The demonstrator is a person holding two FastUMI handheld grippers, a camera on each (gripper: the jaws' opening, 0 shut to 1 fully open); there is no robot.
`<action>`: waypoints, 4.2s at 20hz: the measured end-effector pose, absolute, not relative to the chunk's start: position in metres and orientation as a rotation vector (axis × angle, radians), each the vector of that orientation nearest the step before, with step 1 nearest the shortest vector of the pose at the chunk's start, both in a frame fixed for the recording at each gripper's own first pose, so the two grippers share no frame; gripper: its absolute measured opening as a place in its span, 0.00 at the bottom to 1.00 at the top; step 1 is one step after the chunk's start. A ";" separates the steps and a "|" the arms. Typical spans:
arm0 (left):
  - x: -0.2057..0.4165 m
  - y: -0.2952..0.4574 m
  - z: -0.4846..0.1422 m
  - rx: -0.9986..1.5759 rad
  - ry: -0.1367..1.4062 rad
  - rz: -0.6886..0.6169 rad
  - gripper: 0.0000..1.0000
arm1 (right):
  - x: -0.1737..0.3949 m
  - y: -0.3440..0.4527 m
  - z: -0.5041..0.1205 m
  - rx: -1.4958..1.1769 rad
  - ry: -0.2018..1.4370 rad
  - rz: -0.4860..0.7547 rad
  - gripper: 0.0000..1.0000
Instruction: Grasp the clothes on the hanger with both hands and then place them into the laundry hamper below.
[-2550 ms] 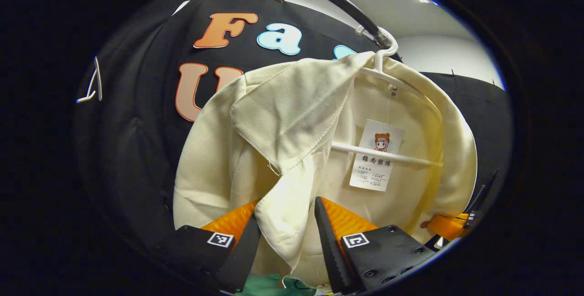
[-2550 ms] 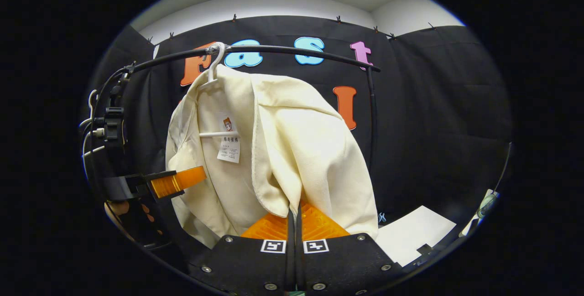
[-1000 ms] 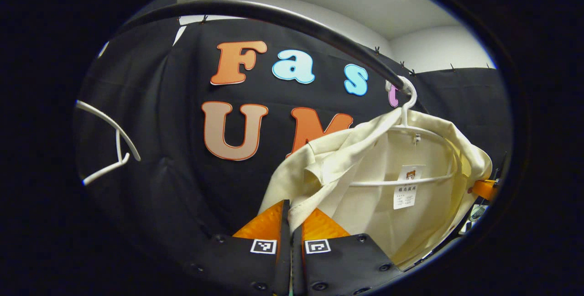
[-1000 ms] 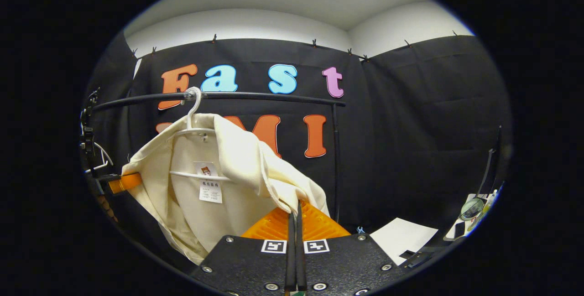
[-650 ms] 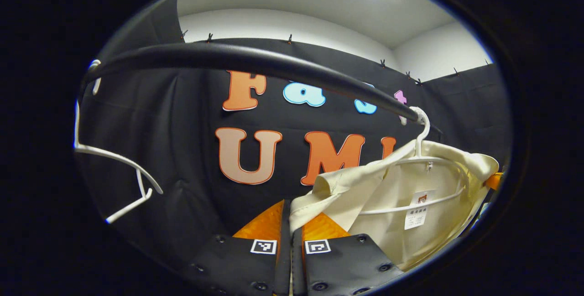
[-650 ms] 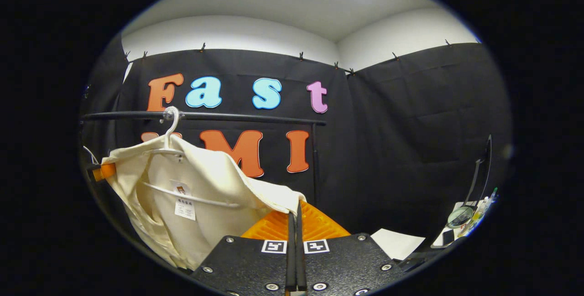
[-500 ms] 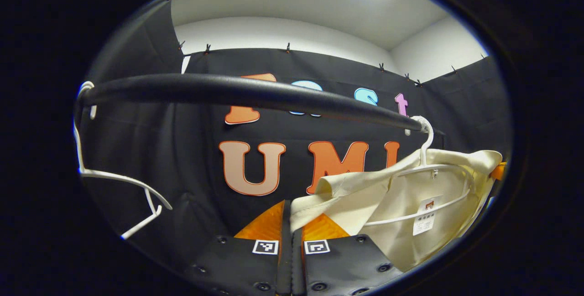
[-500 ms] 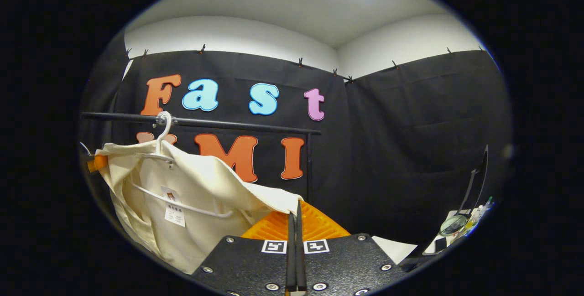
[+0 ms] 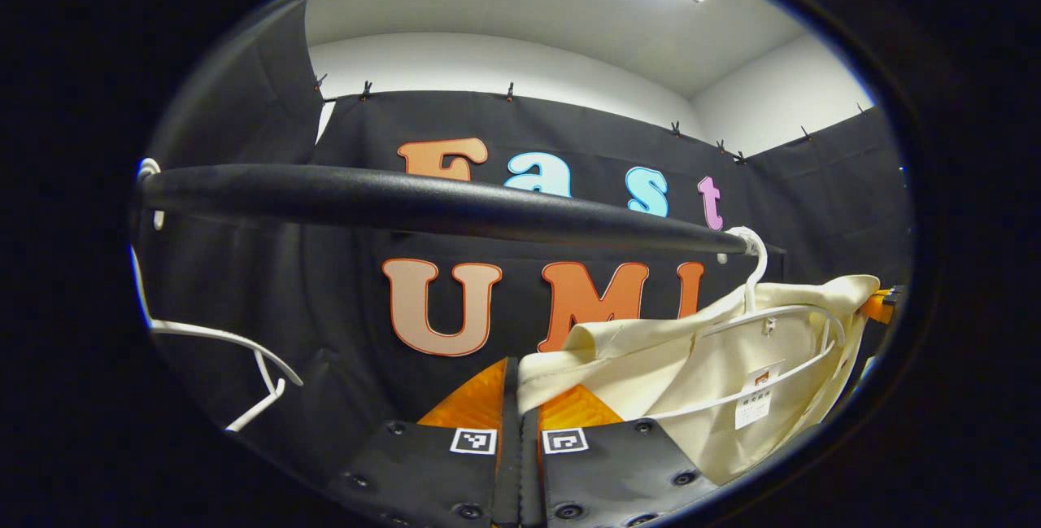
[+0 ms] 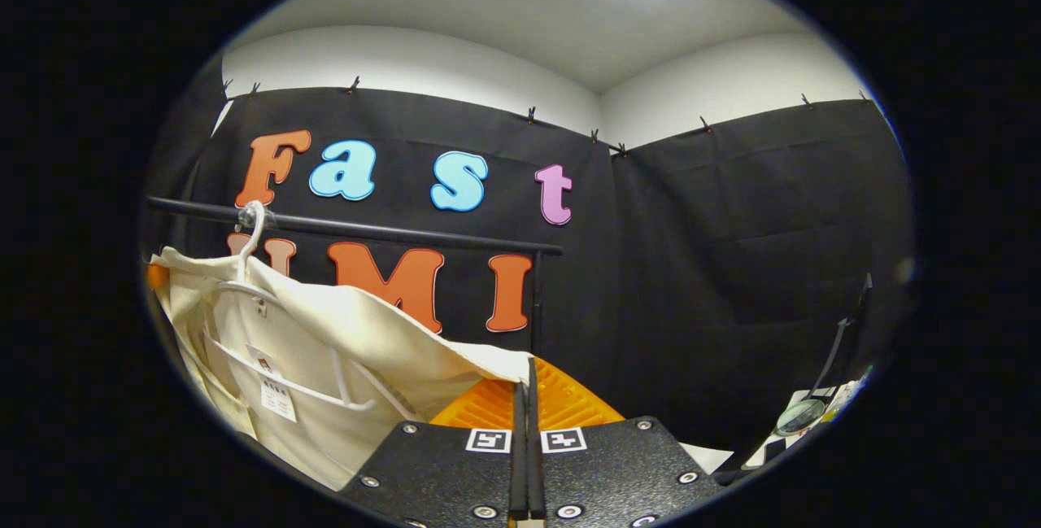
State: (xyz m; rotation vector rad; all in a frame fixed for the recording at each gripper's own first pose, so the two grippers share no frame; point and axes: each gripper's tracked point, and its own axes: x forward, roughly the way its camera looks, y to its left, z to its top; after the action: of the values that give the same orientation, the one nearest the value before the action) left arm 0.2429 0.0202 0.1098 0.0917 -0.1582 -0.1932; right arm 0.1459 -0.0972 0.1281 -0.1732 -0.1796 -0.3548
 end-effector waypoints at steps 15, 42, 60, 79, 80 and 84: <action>0.273 0.057 0.100 0.105 -0.141 -0.049 0.08 | 0.225 -0.071 0.053 -0.108 -0.017 -0.150 0.00; 0.241 0.096 0.013 0.063 0.048 0.022 0.06 | 0.184 -0.052 -0.007 0.021 0.012 0.010 0.00; 0.205 0.077 -0.091 0.039 0.292 -0.052 0.07 | 0.170 -0.031 -0.112 0.040 0.225 0.007 0.00; 0.178 -0.093 -0.112 0.022 0.357 -0.384 0.07 | 0.168 0.058 -0.125 0.027 0.271 0.113 0.00; 0.178 -0.097 -0.118 0.023 0.372 -0.393 0.07 | 0.170 0.061 -0.130 0.023 0.280 0.113 0.00; 0.168 -0.105 -0.151 0.024 0.454 -0.414 0.07 | 0.171 0.059 -0.152 0.013 0.328 0.100 0.00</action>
State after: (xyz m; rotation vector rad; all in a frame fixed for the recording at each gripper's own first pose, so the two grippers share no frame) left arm 0.1677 -0.1055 -0.1514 0.0241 0.4540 -0.4139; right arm 0.1705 0.0586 -0.1523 0.0132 0.3282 0.1001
